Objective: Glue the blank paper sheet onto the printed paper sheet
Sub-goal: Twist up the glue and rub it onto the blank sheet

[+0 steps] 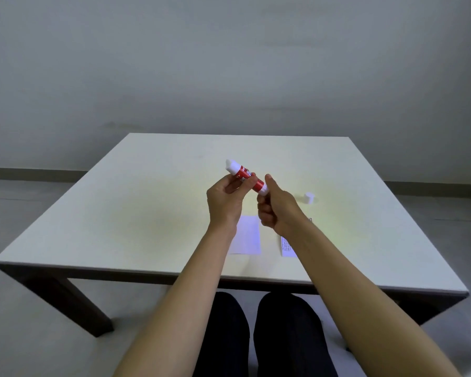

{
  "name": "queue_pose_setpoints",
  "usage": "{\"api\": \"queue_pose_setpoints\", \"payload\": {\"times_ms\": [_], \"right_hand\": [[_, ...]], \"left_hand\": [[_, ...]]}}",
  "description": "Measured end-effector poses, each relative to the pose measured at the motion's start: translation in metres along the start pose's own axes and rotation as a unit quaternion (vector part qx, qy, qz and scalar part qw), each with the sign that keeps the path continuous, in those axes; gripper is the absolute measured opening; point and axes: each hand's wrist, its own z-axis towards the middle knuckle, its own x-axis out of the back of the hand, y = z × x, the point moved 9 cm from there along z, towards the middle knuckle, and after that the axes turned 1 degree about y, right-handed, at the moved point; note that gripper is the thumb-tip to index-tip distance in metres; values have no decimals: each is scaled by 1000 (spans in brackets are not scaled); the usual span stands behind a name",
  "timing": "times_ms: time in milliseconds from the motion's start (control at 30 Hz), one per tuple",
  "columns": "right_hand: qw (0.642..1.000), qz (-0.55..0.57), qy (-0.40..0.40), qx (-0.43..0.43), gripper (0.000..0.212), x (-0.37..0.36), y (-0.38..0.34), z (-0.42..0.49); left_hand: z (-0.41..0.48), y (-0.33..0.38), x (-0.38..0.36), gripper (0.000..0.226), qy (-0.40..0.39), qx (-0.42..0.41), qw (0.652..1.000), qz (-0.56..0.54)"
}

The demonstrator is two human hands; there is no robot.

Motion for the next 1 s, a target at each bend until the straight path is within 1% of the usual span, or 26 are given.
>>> {"api": "queue_pose_setpoints", "payload": {"times_ms": [67, 100, 167, 200, 233, 267, 333, 400, 433, 467, 533, 567, 667, 733, 767, 833, 867, 900, 1000], "right_hand": [[998, -50, -4, 47, 51, 4, -8, 1], [996, -48, -25, 75, 42, 4, -14, 1], [989, 10, -86, 124, 22, 0, -24, -2], [985, 35, -102, 131, 17, -1, -27, -3], [986, 46, -102, 122, 18, -1, -27, -3], [991, 45, -87, 96, 27, 0, -23, -2], [999, 14, -28, 32, 46, 6, -10, 2], [1000, -6, 4, 17, 56, 12, -6, 3], [999, -2, -3, 31, 56, 13, -8, 3], [998, 8, -25, 56, 50, 13, -13, 2], [992, 20, -71, 99, 30, 11, -21, -3], [992, 21, -74, 98, 28, 12, -20, -3], [1000, 5, -17, 25, 51, 19, -7, -1], [999, -20, 5, 27, 58, 22, -8, -2], [999, -20, -3, 48, 56, 22, -12, -2], [993, -5, -54, 109, 35, 16, -24, -7], [989, -2, -77, 127, 26, 14, -26, -10], [988, -2, -86, 125, 24, 13, -24, -10], [998, 6, -52, 35, 49, 17, -6, -6]], "left_hand": [[2, 3, 1, 9, 8, -1, 1000, -5], [3, 4, 3, 9, 16, -2, 1000, -1], [5, 3, 4, 8, 29, -2, 1000, 10], [4, 2, 4, 7, 32, 1, 999, 9], [4, 1, 2, 7, 32, 5, 999, 3], [3, 0, 0, 7, 27, 7, 1000, -2], [1, -1, -7, 7, 10, 7, 1000, -2], [-2, -2, -10, 5, -3, 2, 1000, 7], [-2, -2, -10, 5, -1, -1, 1000, 12], [-2, -3, -8, 5, 5, -3, 1000, 15], [-2, -4, -4, 5, 18, -1, 1000, 15], [-2, -5, -4, 5, 19, 0, 1000, 15], [-4, -6, -14, 4, -6, 1, 1000, 20], [-6, -6, -16, 4, -11, -3, 1000, 23], [-7, -6, -15, 3, -9, -4, 1000, 21], [-5, -7, -11, 4, 0, -1, 1000, 13], [-5, -8, -8, 5, 7, 4, 1000, 13], [-5, -9, -6, 5, 11, 8, 1000, 15], [-6, -13, -10, 3, -18, 18, 1000, 11]]}}
